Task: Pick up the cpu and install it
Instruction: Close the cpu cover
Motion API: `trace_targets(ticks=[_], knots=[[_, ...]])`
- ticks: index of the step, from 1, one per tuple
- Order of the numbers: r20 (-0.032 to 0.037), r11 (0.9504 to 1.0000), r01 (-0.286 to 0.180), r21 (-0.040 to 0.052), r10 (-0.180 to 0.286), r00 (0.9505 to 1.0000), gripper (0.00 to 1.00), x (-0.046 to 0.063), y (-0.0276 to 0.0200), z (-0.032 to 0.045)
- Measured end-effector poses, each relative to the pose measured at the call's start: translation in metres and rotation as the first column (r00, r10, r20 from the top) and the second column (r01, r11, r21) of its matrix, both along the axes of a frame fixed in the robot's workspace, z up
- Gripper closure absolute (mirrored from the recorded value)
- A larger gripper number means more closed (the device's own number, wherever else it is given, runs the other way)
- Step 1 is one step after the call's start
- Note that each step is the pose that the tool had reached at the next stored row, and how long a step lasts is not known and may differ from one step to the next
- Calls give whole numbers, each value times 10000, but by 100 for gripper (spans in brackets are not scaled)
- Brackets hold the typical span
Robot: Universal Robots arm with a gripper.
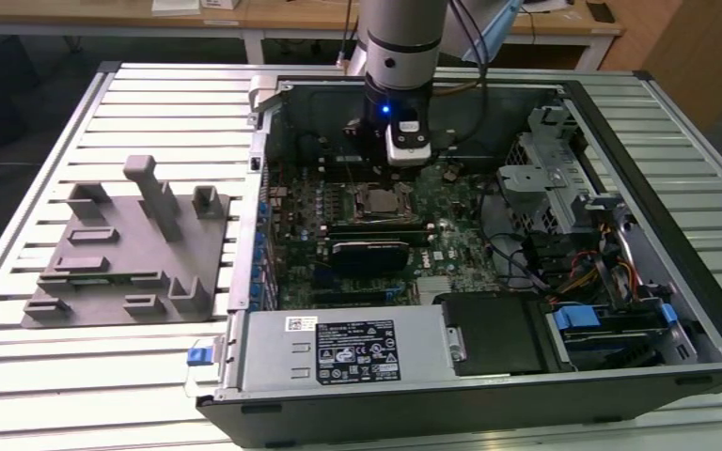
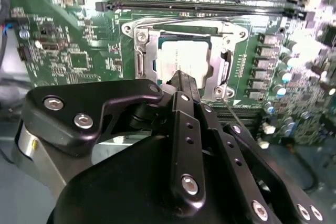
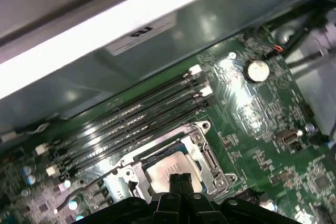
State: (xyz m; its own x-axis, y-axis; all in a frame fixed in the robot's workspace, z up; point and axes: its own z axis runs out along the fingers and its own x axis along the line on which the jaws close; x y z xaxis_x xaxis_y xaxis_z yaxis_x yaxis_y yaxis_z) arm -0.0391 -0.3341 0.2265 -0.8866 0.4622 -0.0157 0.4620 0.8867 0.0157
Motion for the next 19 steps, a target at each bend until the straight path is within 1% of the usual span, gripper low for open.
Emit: trace_targets(ticks=[3,5,7,10,13,15,17,19], knots=[[0,9985,-540,0,540,9985,89,0,0,-3],[-1,9958,-914,-1,914,9958,89,0,-1,-4],[0,9919,-1271,1,1271,9919,89,0,0,-8],[0,9836,-1805,0,1805,9836,89,0,0,-13],[0,9720,-2350,0,2350,9720,89,0,0,-19],[-1,9629,-2698,-1,2698,9629,89,0,0,-23],[-1,9526,-3041,0,3041,9526,89,0,0,-27],[-1,9407,-3392,0,3392,9407,89,0,0,-30]])
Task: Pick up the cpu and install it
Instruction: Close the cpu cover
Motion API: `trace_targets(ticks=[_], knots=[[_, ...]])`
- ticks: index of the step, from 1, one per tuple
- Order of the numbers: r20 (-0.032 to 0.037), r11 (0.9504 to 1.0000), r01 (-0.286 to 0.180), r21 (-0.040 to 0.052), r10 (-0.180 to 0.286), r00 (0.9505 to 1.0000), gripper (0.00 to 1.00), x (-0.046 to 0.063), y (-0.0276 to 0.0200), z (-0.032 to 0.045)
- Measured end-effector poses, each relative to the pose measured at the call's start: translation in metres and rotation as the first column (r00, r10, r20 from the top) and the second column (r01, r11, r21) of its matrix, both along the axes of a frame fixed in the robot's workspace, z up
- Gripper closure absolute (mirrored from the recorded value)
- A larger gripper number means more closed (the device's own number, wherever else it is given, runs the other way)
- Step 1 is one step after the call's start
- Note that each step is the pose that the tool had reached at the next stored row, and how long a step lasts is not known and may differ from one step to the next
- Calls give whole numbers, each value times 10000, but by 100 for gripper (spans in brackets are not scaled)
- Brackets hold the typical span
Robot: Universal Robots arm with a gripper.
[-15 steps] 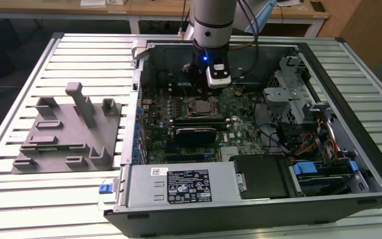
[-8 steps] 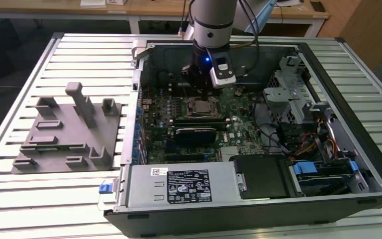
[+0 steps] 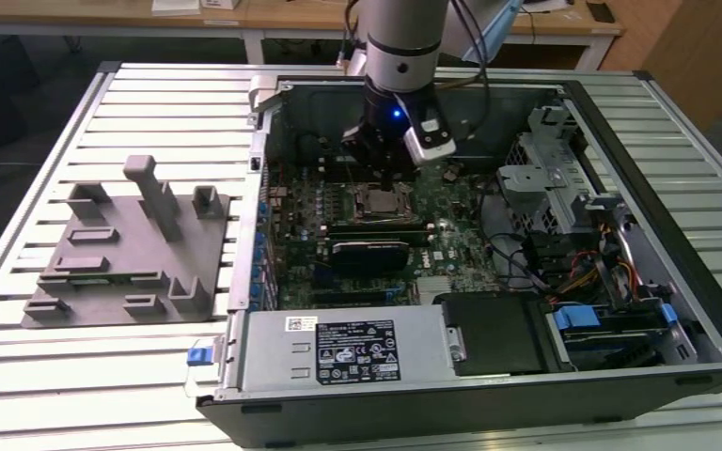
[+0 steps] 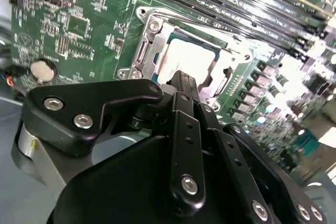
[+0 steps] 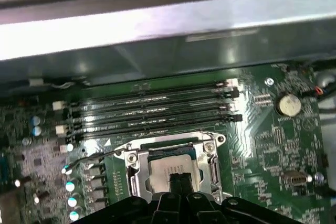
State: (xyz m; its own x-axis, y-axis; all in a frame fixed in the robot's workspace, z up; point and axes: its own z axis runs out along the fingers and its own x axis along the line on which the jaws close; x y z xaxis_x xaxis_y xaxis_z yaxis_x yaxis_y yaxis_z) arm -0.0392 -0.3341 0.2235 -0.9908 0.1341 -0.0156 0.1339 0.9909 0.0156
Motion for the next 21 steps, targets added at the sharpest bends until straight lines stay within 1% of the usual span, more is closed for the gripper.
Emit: trace_targets(ticks=[2,5,8,12,16,21], knots=[[1,9994,-333,1,333,9994,89,0,0,-2],[-1,9988,-491,-17,491,9988,89,-1,-4,-3],[-2,9985,-541,-27,541,9985,89,-5,-19,-8],[0,9984,-567,-25,567,9984,89,-10,-51,-18],[-1,9983,-575,-25,575,9983,89,-22,-58,-26],[-2,9983,-580,-27,580,9983,89,-74,-58,-39]])
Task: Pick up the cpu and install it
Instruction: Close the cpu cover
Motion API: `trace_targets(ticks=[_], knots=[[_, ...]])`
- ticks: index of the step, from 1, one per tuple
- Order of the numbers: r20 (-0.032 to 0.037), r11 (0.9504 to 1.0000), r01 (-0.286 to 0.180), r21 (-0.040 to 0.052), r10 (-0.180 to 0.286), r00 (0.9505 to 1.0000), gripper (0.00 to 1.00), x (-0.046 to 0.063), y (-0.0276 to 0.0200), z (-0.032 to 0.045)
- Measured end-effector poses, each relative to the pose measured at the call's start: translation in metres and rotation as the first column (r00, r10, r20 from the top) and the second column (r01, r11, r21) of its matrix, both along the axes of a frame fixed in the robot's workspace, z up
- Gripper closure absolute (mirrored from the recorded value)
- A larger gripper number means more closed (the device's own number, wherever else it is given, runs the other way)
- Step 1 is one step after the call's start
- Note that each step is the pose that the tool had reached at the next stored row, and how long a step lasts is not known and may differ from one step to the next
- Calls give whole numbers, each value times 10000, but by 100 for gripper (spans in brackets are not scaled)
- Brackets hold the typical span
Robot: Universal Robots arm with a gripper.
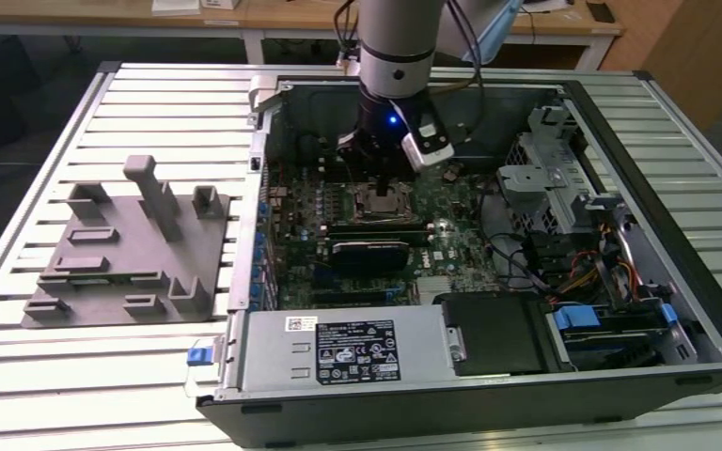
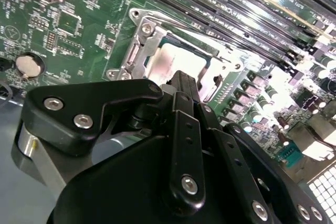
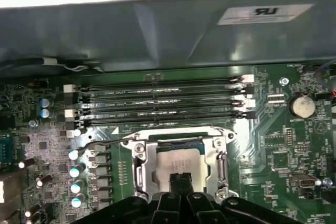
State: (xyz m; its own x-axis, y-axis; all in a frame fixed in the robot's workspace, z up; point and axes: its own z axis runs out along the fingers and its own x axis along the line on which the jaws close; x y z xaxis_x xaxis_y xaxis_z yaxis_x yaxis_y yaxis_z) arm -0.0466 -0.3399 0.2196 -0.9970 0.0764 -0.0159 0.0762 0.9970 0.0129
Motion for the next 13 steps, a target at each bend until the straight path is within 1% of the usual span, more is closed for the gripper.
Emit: trace_targets(ticks=[10,13], knots=[[1,10000,0,1,0,10000,89,-134,0,-73],[0,10000,0,0,0,10000,89,-141,0,-76]])
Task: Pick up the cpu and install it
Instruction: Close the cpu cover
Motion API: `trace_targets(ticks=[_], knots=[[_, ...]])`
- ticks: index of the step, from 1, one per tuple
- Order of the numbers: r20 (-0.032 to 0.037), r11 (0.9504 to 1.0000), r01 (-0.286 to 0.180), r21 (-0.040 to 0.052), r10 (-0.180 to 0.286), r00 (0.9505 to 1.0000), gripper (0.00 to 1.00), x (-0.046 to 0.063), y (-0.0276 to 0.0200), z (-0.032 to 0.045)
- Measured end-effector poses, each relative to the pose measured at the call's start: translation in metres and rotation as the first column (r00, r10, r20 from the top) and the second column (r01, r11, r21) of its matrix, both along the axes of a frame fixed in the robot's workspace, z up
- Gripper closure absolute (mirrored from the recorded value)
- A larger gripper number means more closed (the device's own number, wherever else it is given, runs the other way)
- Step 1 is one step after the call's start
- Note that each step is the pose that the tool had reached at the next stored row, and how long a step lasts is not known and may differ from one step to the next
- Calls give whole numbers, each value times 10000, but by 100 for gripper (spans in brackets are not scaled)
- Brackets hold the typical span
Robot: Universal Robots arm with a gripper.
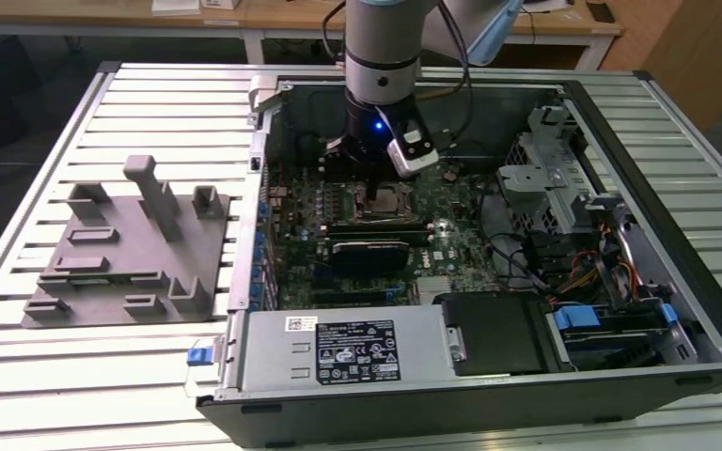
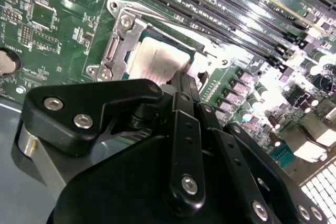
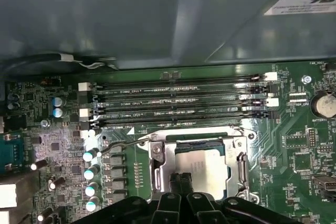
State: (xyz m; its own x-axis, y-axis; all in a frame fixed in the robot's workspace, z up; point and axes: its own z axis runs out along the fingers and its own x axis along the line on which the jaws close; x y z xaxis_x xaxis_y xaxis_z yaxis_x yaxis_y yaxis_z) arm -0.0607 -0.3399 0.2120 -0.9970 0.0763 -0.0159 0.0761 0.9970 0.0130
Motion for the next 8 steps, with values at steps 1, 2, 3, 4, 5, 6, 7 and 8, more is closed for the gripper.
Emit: trace_targets(ticks=[1,2,3,4,5,6,7,8], knots=[[1,10000,0,1,0,10000,89,0,0,0],[0,10000,0,0,0,10000,89,0,0,0],[0,10000,0,1,0,10000,89,-5,0,-1],[5,10000,1,2,-1,10000,89,-21,0,-3],[11,10000,1,2,-1,10000,89,-42,0,-6],[15,10000,0,2,0,10000,89,-58,1,-11],[16,10000,1,2,-1,10000,89,-68,1,-18],[15,10000,0,1,0,10000,89,-74,0,-27]])
